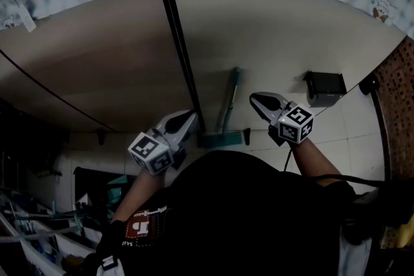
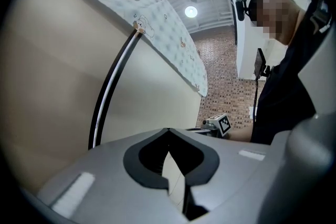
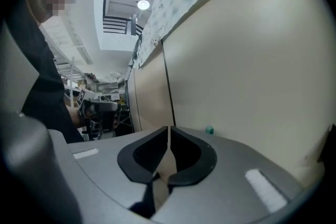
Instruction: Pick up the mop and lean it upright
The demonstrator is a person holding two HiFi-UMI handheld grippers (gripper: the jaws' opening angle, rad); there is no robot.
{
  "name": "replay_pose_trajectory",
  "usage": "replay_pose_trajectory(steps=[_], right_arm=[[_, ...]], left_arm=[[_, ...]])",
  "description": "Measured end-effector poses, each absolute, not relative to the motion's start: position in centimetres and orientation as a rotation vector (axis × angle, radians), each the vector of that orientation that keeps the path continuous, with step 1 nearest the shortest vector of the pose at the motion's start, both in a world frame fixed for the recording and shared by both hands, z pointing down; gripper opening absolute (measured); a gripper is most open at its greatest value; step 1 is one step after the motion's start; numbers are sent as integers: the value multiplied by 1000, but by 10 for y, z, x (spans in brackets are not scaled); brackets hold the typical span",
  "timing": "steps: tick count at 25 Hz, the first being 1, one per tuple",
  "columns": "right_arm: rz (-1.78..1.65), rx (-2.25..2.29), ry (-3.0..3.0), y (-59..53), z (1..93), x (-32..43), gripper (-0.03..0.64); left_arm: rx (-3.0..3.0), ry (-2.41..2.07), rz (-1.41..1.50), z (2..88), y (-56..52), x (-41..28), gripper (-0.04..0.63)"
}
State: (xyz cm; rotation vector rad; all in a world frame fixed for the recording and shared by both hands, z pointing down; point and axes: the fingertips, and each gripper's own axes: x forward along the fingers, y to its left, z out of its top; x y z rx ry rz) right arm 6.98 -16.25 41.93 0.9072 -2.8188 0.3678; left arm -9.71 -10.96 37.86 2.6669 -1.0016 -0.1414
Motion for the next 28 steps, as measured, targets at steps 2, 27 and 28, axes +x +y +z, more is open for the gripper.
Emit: replay_pose_trajectory(steps=[2, 27, 28], right_arm=[[392, 894, -2810, -162, 431, 63, 39], [544, 1022, -2471, -255, 668, 58, 160], [552, 1031, -2451, -256, 682, 59, 162]], left_arm=[[2646, -1008, -120, 382, -105, -103, 0], [2486, -924, 75, 558, -163, -106, 0], [2480, -912, 80, 568, -162, -106, 0]])
